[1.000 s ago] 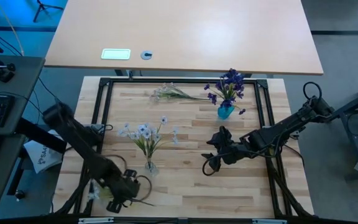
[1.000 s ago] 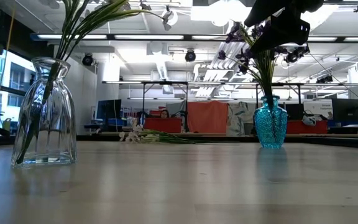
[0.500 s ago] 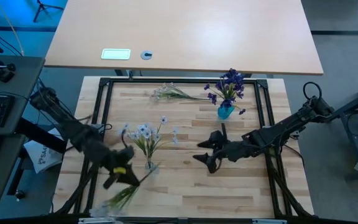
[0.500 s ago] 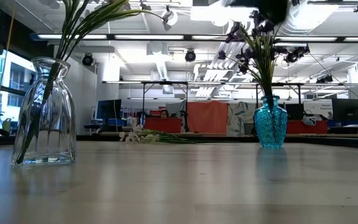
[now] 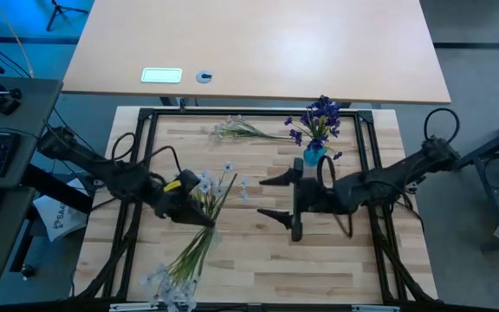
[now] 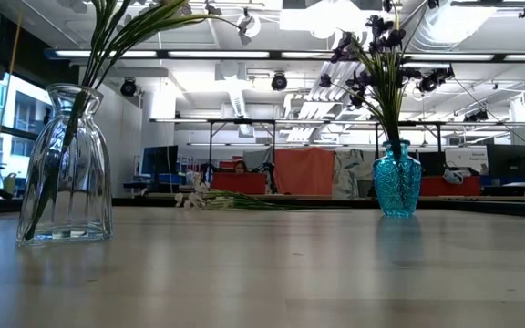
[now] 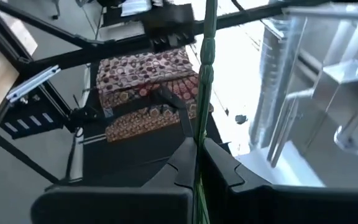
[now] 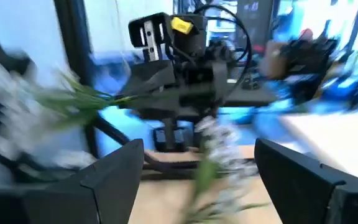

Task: Sort flowers into vase by color
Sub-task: Put the bottom white flowers into the transparent vase

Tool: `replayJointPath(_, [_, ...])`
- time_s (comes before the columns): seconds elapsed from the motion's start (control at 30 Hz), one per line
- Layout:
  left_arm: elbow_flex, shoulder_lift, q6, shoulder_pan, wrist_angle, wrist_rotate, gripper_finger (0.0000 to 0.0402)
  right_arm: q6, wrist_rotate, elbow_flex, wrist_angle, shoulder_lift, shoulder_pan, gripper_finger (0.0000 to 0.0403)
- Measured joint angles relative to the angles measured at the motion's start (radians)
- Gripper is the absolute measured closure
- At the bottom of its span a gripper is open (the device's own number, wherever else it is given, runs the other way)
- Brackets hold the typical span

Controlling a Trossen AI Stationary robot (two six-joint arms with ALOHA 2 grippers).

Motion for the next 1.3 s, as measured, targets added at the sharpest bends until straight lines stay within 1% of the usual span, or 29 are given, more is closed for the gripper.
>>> replayJointPath(0.1, [0.0, 0.007, -0.054, 0.013, 0.007, -0.014, 0.0401, -0.186, 0.05, 0.178, -0.184, 0.08, 0.0, 0.01])
replayJointPath(0.23, [0.0, 0.006, -0.111, 0.027, 0.017, -0.087, 0.0401, -0.407, 0.157, 0.387, -0.376, 0.215, 0.005, 0.01])
replayJointPath(0.3, [0.0, 0.006, -0.121, 0.037, 0.021, -0.099, 0.0401, -0.526, 0.217, 0.478, -0.419, 0.279, 0.012, 0.01])
replayJointPath(0.4, [0.0, 0.006, -0.125, 0.043, 0.022, -0.1, 0.0401, -0.695, 0.302, 0.594, -0.429, 0.356, 0.023, 0.01])
replayJointPath(0.5, [0.0, 0.006, -0.129, 0.048, 0.022, -0.1, 0.0401, -0.794, 0.342, 0.67, -0.443, 0.42, 0.026, 0.01])
replayJointPath(0.67, [0.0, 0.006, -0.121, 0.048, 0.024, -0.103, 0.0401, -0.874, 0.348, 0.718, -0.508, 0.476, 0.025, 0.01])
replayJointPath(0.87, [0.0, 0.006, -0.102, 0.048, 0.022, -0.11, 0.0401, -0.898, 0.348, 0.72, -0.484, 0.502, 0.024, 0.0101])
replayJointPath(0.93, [0.0, 0.006, -0.102, 0.048, 0.014, -0.11, 0.0401, -0.898, 0.346, 0.72, -0.472, 0.501, 0.024, 0.0106])
replayJointPath(1.07, [0.0, 0.006, -0.102, 0.048, 0.003, -0.11, 0.0401, -0.898, 0.342, 0.72, -0.466, 0.501, 0.017, 0.0144])
replayJointPath(1.23, [0.0, 0.006, -0.102, 0.048, -0.002, -0.11, 0.0401, -0.894, 0.341, 0.72, -0.466, 0.501, 0.004, 0.0219])
replayJointPath(1.3, [0.0, 0.006, -0.102, 0.048, -0.002, -0.11, 0.0401, -0.883, 0.324, 0.72, -0.467, 0.501, -0.005, 0.0245])
